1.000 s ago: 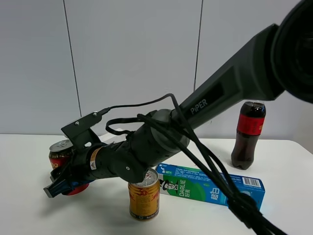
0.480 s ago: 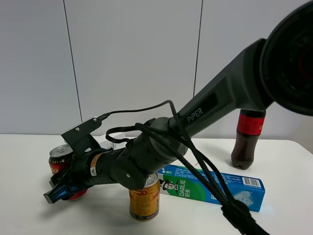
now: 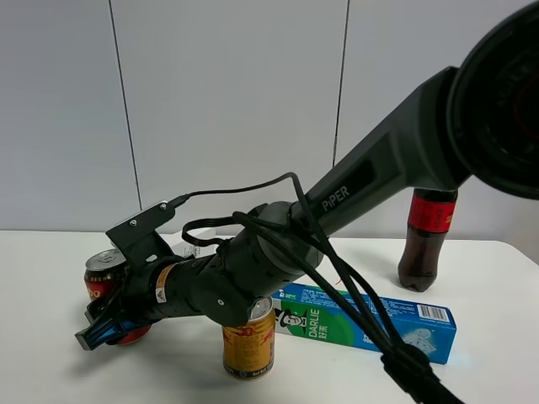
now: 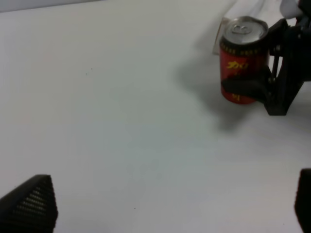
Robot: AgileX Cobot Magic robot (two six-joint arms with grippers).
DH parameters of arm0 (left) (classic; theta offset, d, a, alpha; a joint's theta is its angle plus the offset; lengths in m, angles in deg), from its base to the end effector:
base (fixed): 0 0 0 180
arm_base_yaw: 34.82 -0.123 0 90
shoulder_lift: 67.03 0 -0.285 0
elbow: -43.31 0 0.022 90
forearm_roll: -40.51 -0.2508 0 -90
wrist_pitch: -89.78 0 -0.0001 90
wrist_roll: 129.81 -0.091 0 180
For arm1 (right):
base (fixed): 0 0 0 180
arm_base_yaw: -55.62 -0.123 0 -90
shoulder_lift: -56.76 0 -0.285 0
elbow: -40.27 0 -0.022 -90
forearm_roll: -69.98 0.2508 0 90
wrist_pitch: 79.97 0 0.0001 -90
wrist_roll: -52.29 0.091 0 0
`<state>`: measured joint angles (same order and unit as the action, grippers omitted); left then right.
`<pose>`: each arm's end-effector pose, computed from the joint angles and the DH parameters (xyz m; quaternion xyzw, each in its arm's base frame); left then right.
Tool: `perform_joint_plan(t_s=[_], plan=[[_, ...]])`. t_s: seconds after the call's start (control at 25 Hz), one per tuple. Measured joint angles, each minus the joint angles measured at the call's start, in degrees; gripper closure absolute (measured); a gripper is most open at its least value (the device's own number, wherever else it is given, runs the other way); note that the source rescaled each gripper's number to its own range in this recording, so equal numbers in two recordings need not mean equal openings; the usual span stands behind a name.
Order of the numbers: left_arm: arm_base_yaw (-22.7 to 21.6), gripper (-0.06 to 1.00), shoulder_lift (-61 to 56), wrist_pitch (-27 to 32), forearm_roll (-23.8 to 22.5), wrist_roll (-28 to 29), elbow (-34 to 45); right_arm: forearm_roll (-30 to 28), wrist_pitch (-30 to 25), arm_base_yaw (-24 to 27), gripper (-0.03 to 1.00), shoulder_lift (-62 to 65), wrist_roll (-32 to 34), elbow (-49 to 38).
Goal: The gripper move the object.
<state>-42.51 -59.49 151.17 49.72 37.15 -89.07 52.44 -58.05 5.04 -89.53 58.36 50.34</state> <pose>-0.0067 -0.0138 0.2818 0.0439 0.8467 0.0154 0.5300 0.3149 0.3991 0.0767 -0.4530 0.7117 0.2289 0.4856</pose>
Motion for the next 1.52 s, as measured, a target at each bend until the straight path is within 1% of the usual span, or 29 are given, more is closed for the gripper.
perform_joint_plan(t_s=[0.08,0.12,0.16,0.2,0.28,0.48,0.56,0.68,0.76,0.92,1.16,1.52], plan=[[0.0,-0.06,0.0,0.0,0.0,0.0,0.0,0.0,1.15,0.0,0.71,0.08,0.93,0.18],[0.0,-0.06,0.0,0.0,0.0,0.0,0.0,0.0,1.71,0.0,0.63,0.22,1.23,0.31],[0.0,-0.06,0.0,0.0,0.0,0.0,0.0,0.0,1.72,0.0,0.58,0.23,1.29,0.38],[0.0,-0.06,0.0,0.0,0.0,0.0,0.0,0.0,1.72,0.0,0.55,0.23,1.31,0.44],[0.0,-0.06,0.0,0.0,0.0,0.0,0.0,0.0,1.66,0.0,0.52,0.23,1.42,0.44],[0.0,-0.06,0.0,0.0,0.0,0.0,0.0,0.0,1.66,0.0,0.5,0.23,2.37,0.48],[0.0,-0.06,0.0,0.0,0.0,0.0,0.0,-0.05,1.66,0.0,0.43,0.23,3.0,0.48],[0.0,-0.06,0.0,0.0,0.0,0.0,0.0,-0.11,0.84,0.0,0.29,0.23,3.81,0.48],[0.0,-0.06,0.0,0.0,0.0,0.0,0.0,-0.89,-0.32,0.0,0.24,0.23,3.86,0.48],[0.0,-0.06,0.0,0.0,0.0,0.0,0.0,-1.74,-1.28,0.0,0.21,0.23,3.86,0.48],[0.0,-0.06,0.0,0.0,0.0,0.0,0.0,-2.4,0.77,0.0,0.21,0.66,4.08,0.48],[0.0,-0.06,0.0,0.0,0.0,0.0,0.0,-2.52,0.7,0.0,0.21,7.08,5.32,0.48]])
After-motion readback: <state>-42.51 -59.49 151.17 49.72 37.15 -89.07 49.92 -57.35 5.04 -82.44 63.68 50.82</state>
